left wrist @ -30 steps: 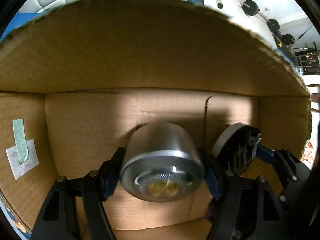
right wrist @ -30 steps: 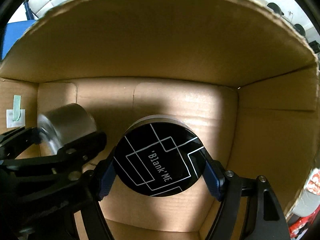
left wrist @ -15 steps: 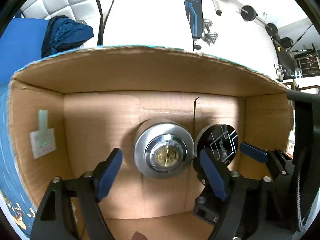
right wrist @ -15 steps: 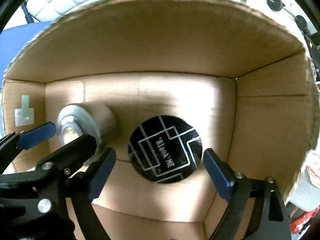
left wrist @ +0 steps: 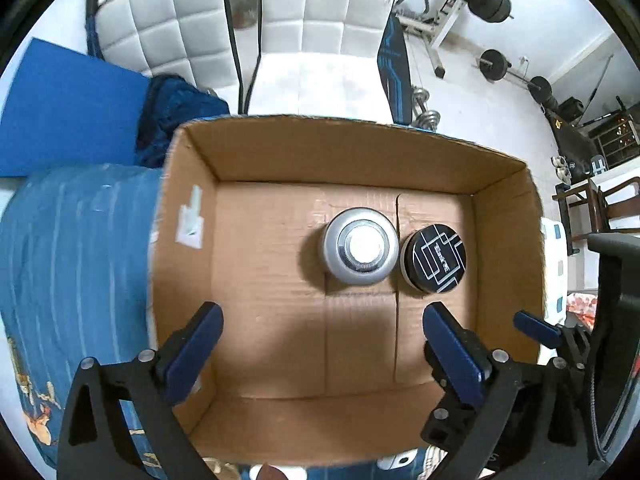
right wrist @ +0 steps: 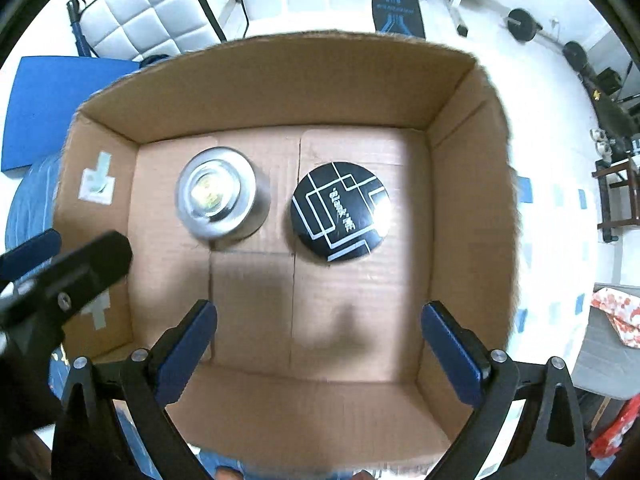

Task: Organize rigid objects
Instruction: 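Open both grippers to release the tins and lift away, then grasp the white earbud case with the right gripper while the left grasps the white jar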

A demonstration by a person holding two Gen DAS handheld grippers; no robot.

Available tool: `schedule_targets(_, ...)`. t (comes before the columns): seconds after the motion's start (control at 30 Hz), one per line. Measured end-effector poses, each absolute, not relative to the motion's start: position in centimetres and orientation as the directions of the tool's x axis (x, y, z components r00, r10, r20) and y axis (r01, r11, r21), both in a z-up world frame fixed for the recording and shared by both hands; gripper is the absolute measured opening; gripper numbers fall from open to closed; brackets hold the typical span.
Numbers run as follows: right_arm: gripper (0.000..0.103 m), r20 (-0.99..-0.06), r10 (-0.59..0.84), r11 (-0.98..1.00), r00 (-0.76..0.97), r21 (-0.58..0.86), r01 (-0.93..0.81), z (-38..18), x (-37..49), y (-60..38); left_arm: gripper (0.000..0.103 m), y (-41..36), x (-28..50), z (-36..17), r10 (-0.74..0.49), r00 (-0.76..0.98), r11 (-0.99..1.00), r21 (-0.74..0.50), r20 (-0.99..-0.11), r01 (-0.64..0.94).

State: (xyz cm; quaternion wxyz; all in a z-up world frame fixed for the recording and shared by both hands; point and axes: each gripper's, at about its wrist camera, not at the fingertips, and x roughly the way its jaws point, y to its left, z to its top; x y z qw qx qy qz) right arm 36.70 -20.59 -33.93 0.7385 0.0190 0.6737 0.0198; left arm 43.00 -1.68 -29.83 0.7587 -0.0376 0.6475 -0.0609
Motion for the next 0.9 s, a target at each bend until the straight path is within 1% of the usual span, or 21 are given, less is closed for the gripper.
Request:
schedule_targets(0.1, 0.103, -0.989, 0.046, 0.999, 0.138, 0.047, 0.004, -32.0, 34.4, -20.1, 0.102, -1.4, 41.0, -28.0, -0.129, 0.194, 0.991, -0.119, -0.972, 0.064)
schedule_targets(0.27, 0.103, -0.978, 0.039, 0.998, 0.206, 0.046, 0.030, -29.1, 33.3, -20.8, 0.102, -1.8, 37.4, -24.9, -0.100, 0.288, 0.993, -0.077, -0.953, 0.089)
schedule_targets(0.5, 0.103, -0.954, 0.042, 0.997, 0.298, 0.059, 0.048, -25.0, 28.3, -20.7, 0.102, -1.9, 32.2, -21.3, -0.080, 0.375, 0.992, -0.038, -0.923, 0.118)
schedule_targets(0.67, 0.103, -0.938, 0.034, 0.998, 0.345, 0.050, 0.040, -22.4, 24.8, -21.0, 0.102, -1.7, 28.4, -19.0, -0.093, 0.405, 0.992, -0.050, -0.909, 0.115)
schedule_targets(0.77, 0.103, -0.930, 0.058, 0.996, 0.363, 0.076, 0.036, -21.1, 22.5, -21.6, 0.102, -1.8, 26.5, -17.8, -0.090, 0.431, 0.993, -0.046, -0.898, 0.112)
schedule_targets(0.9, 0.103, -0.930, 0.082, 0.995, 0.358, 0.100, 0.030, -20.9, 20.4, -22.7, 0.102, -1.3, 24.4, -17.3, -0.088, 0.431, 0.995, -0.057, -0.898, 0.085)
